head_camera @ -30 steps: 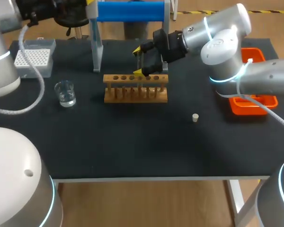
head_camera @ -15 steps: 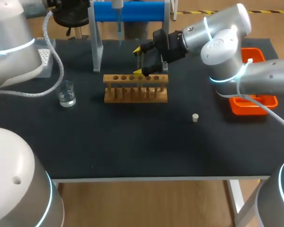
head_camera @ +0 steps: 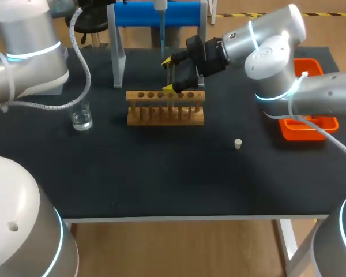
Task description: Invert the test tube, pick up the pipette, mount the tip to pipette, aspirate from beaker and dispense into the tube, eject the tip, return the pipette, and cap with the stopper.
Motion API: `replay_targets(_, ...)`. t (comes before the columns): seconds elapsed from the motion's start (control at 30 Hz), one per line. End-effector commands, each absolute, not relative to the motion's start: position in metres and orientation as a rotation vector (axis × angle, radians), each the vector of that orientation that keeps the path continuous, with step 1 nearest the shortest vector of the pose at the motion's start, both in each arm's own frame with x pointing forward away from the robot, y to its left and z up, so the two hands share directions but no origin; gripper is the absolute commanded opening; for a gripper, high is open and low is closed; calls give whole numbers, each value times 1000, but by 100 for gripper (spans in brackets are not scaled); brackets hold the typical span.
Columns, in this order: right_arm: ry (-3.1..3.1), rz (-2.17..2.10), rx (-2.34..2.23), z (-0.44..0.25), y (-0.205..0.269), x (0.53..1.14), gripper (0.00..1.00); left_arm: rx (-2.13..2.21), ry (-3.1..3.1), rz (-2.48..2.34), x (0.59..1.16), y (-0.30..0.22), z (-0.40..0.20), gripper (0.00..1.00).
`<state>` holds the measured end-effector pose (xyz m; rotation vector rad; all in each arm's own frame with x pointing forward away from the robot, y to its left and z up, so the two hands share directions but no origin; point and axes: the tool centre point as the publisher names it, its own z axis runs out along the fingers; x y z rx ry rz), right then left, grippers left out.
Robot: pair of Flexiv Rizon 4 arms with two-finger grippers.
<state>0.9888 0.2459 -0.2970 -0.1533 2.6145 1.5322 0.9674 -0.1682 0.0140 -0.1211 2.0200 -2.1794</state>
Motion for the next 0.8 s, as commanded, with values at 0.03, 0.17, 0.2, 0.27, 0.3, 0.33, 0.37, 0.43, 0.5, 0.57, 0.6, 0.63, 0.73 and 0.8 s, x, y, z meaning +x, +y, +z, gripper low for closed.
replay_targets(0.03,2617,1532,-155,-297,245,989,100,-110,2033,-2197,975,-174,13,0)
replay_targets(0.17,2617,1532,-155,-297,245,989,100,-118,2035,-2219,977,-179,9,0)
replay_targets(0.2,2617,1532,-155,-297,245,989,100,-120,2036,-2222,977,-181,8,0)
replay_targets(0.27,2617,1532,-155,-297,245,989,100,-123,2032,-2246,978,-183,7,0)
replay_targets(0.3,2617,1532,-155,-297,245,989,100,-123,2030,-2263,978,-184,7,0)
replay_targets(0.33,2617,1532,-155,-297,245,989,100,-126,2031,-2263,978,-185,6,0)
replay_targets(0.37,2617,1532,-155,-297,245,989,100,-130,2034,-2258,979,-186,5,0)
replay_targets(0.43,2617,1532,-155,-297,245,989,100,-131,2040,-2261,979,-187,4,0)
replay_targets(0.5,2617,1532,-155,-297,245,989,100,-136,2036,-2278,979,-187,3,0)
replay_targets(0.57,2617,1532,-155,-297,245,989,100,-144,2037,-2271,979,-186,2,0)
replay_targets(0.6,2617,1532,-155,-297,245,989,100,-144,2037,-2271,979,-186,2,0)
replay_targets(0.63,2617,1532,-155,-297,245,989,100,-144,2037,-2271,979,-186,2,0)
replay_targets(0.73,2617,1532,-155,-297,245,989,100,-144,2037,-2271,979,-186,2,0)
replay_targets(0.8,2617,1532,-155,-297,245,989,100,-144,2037,-2271,979,-186,2,0)
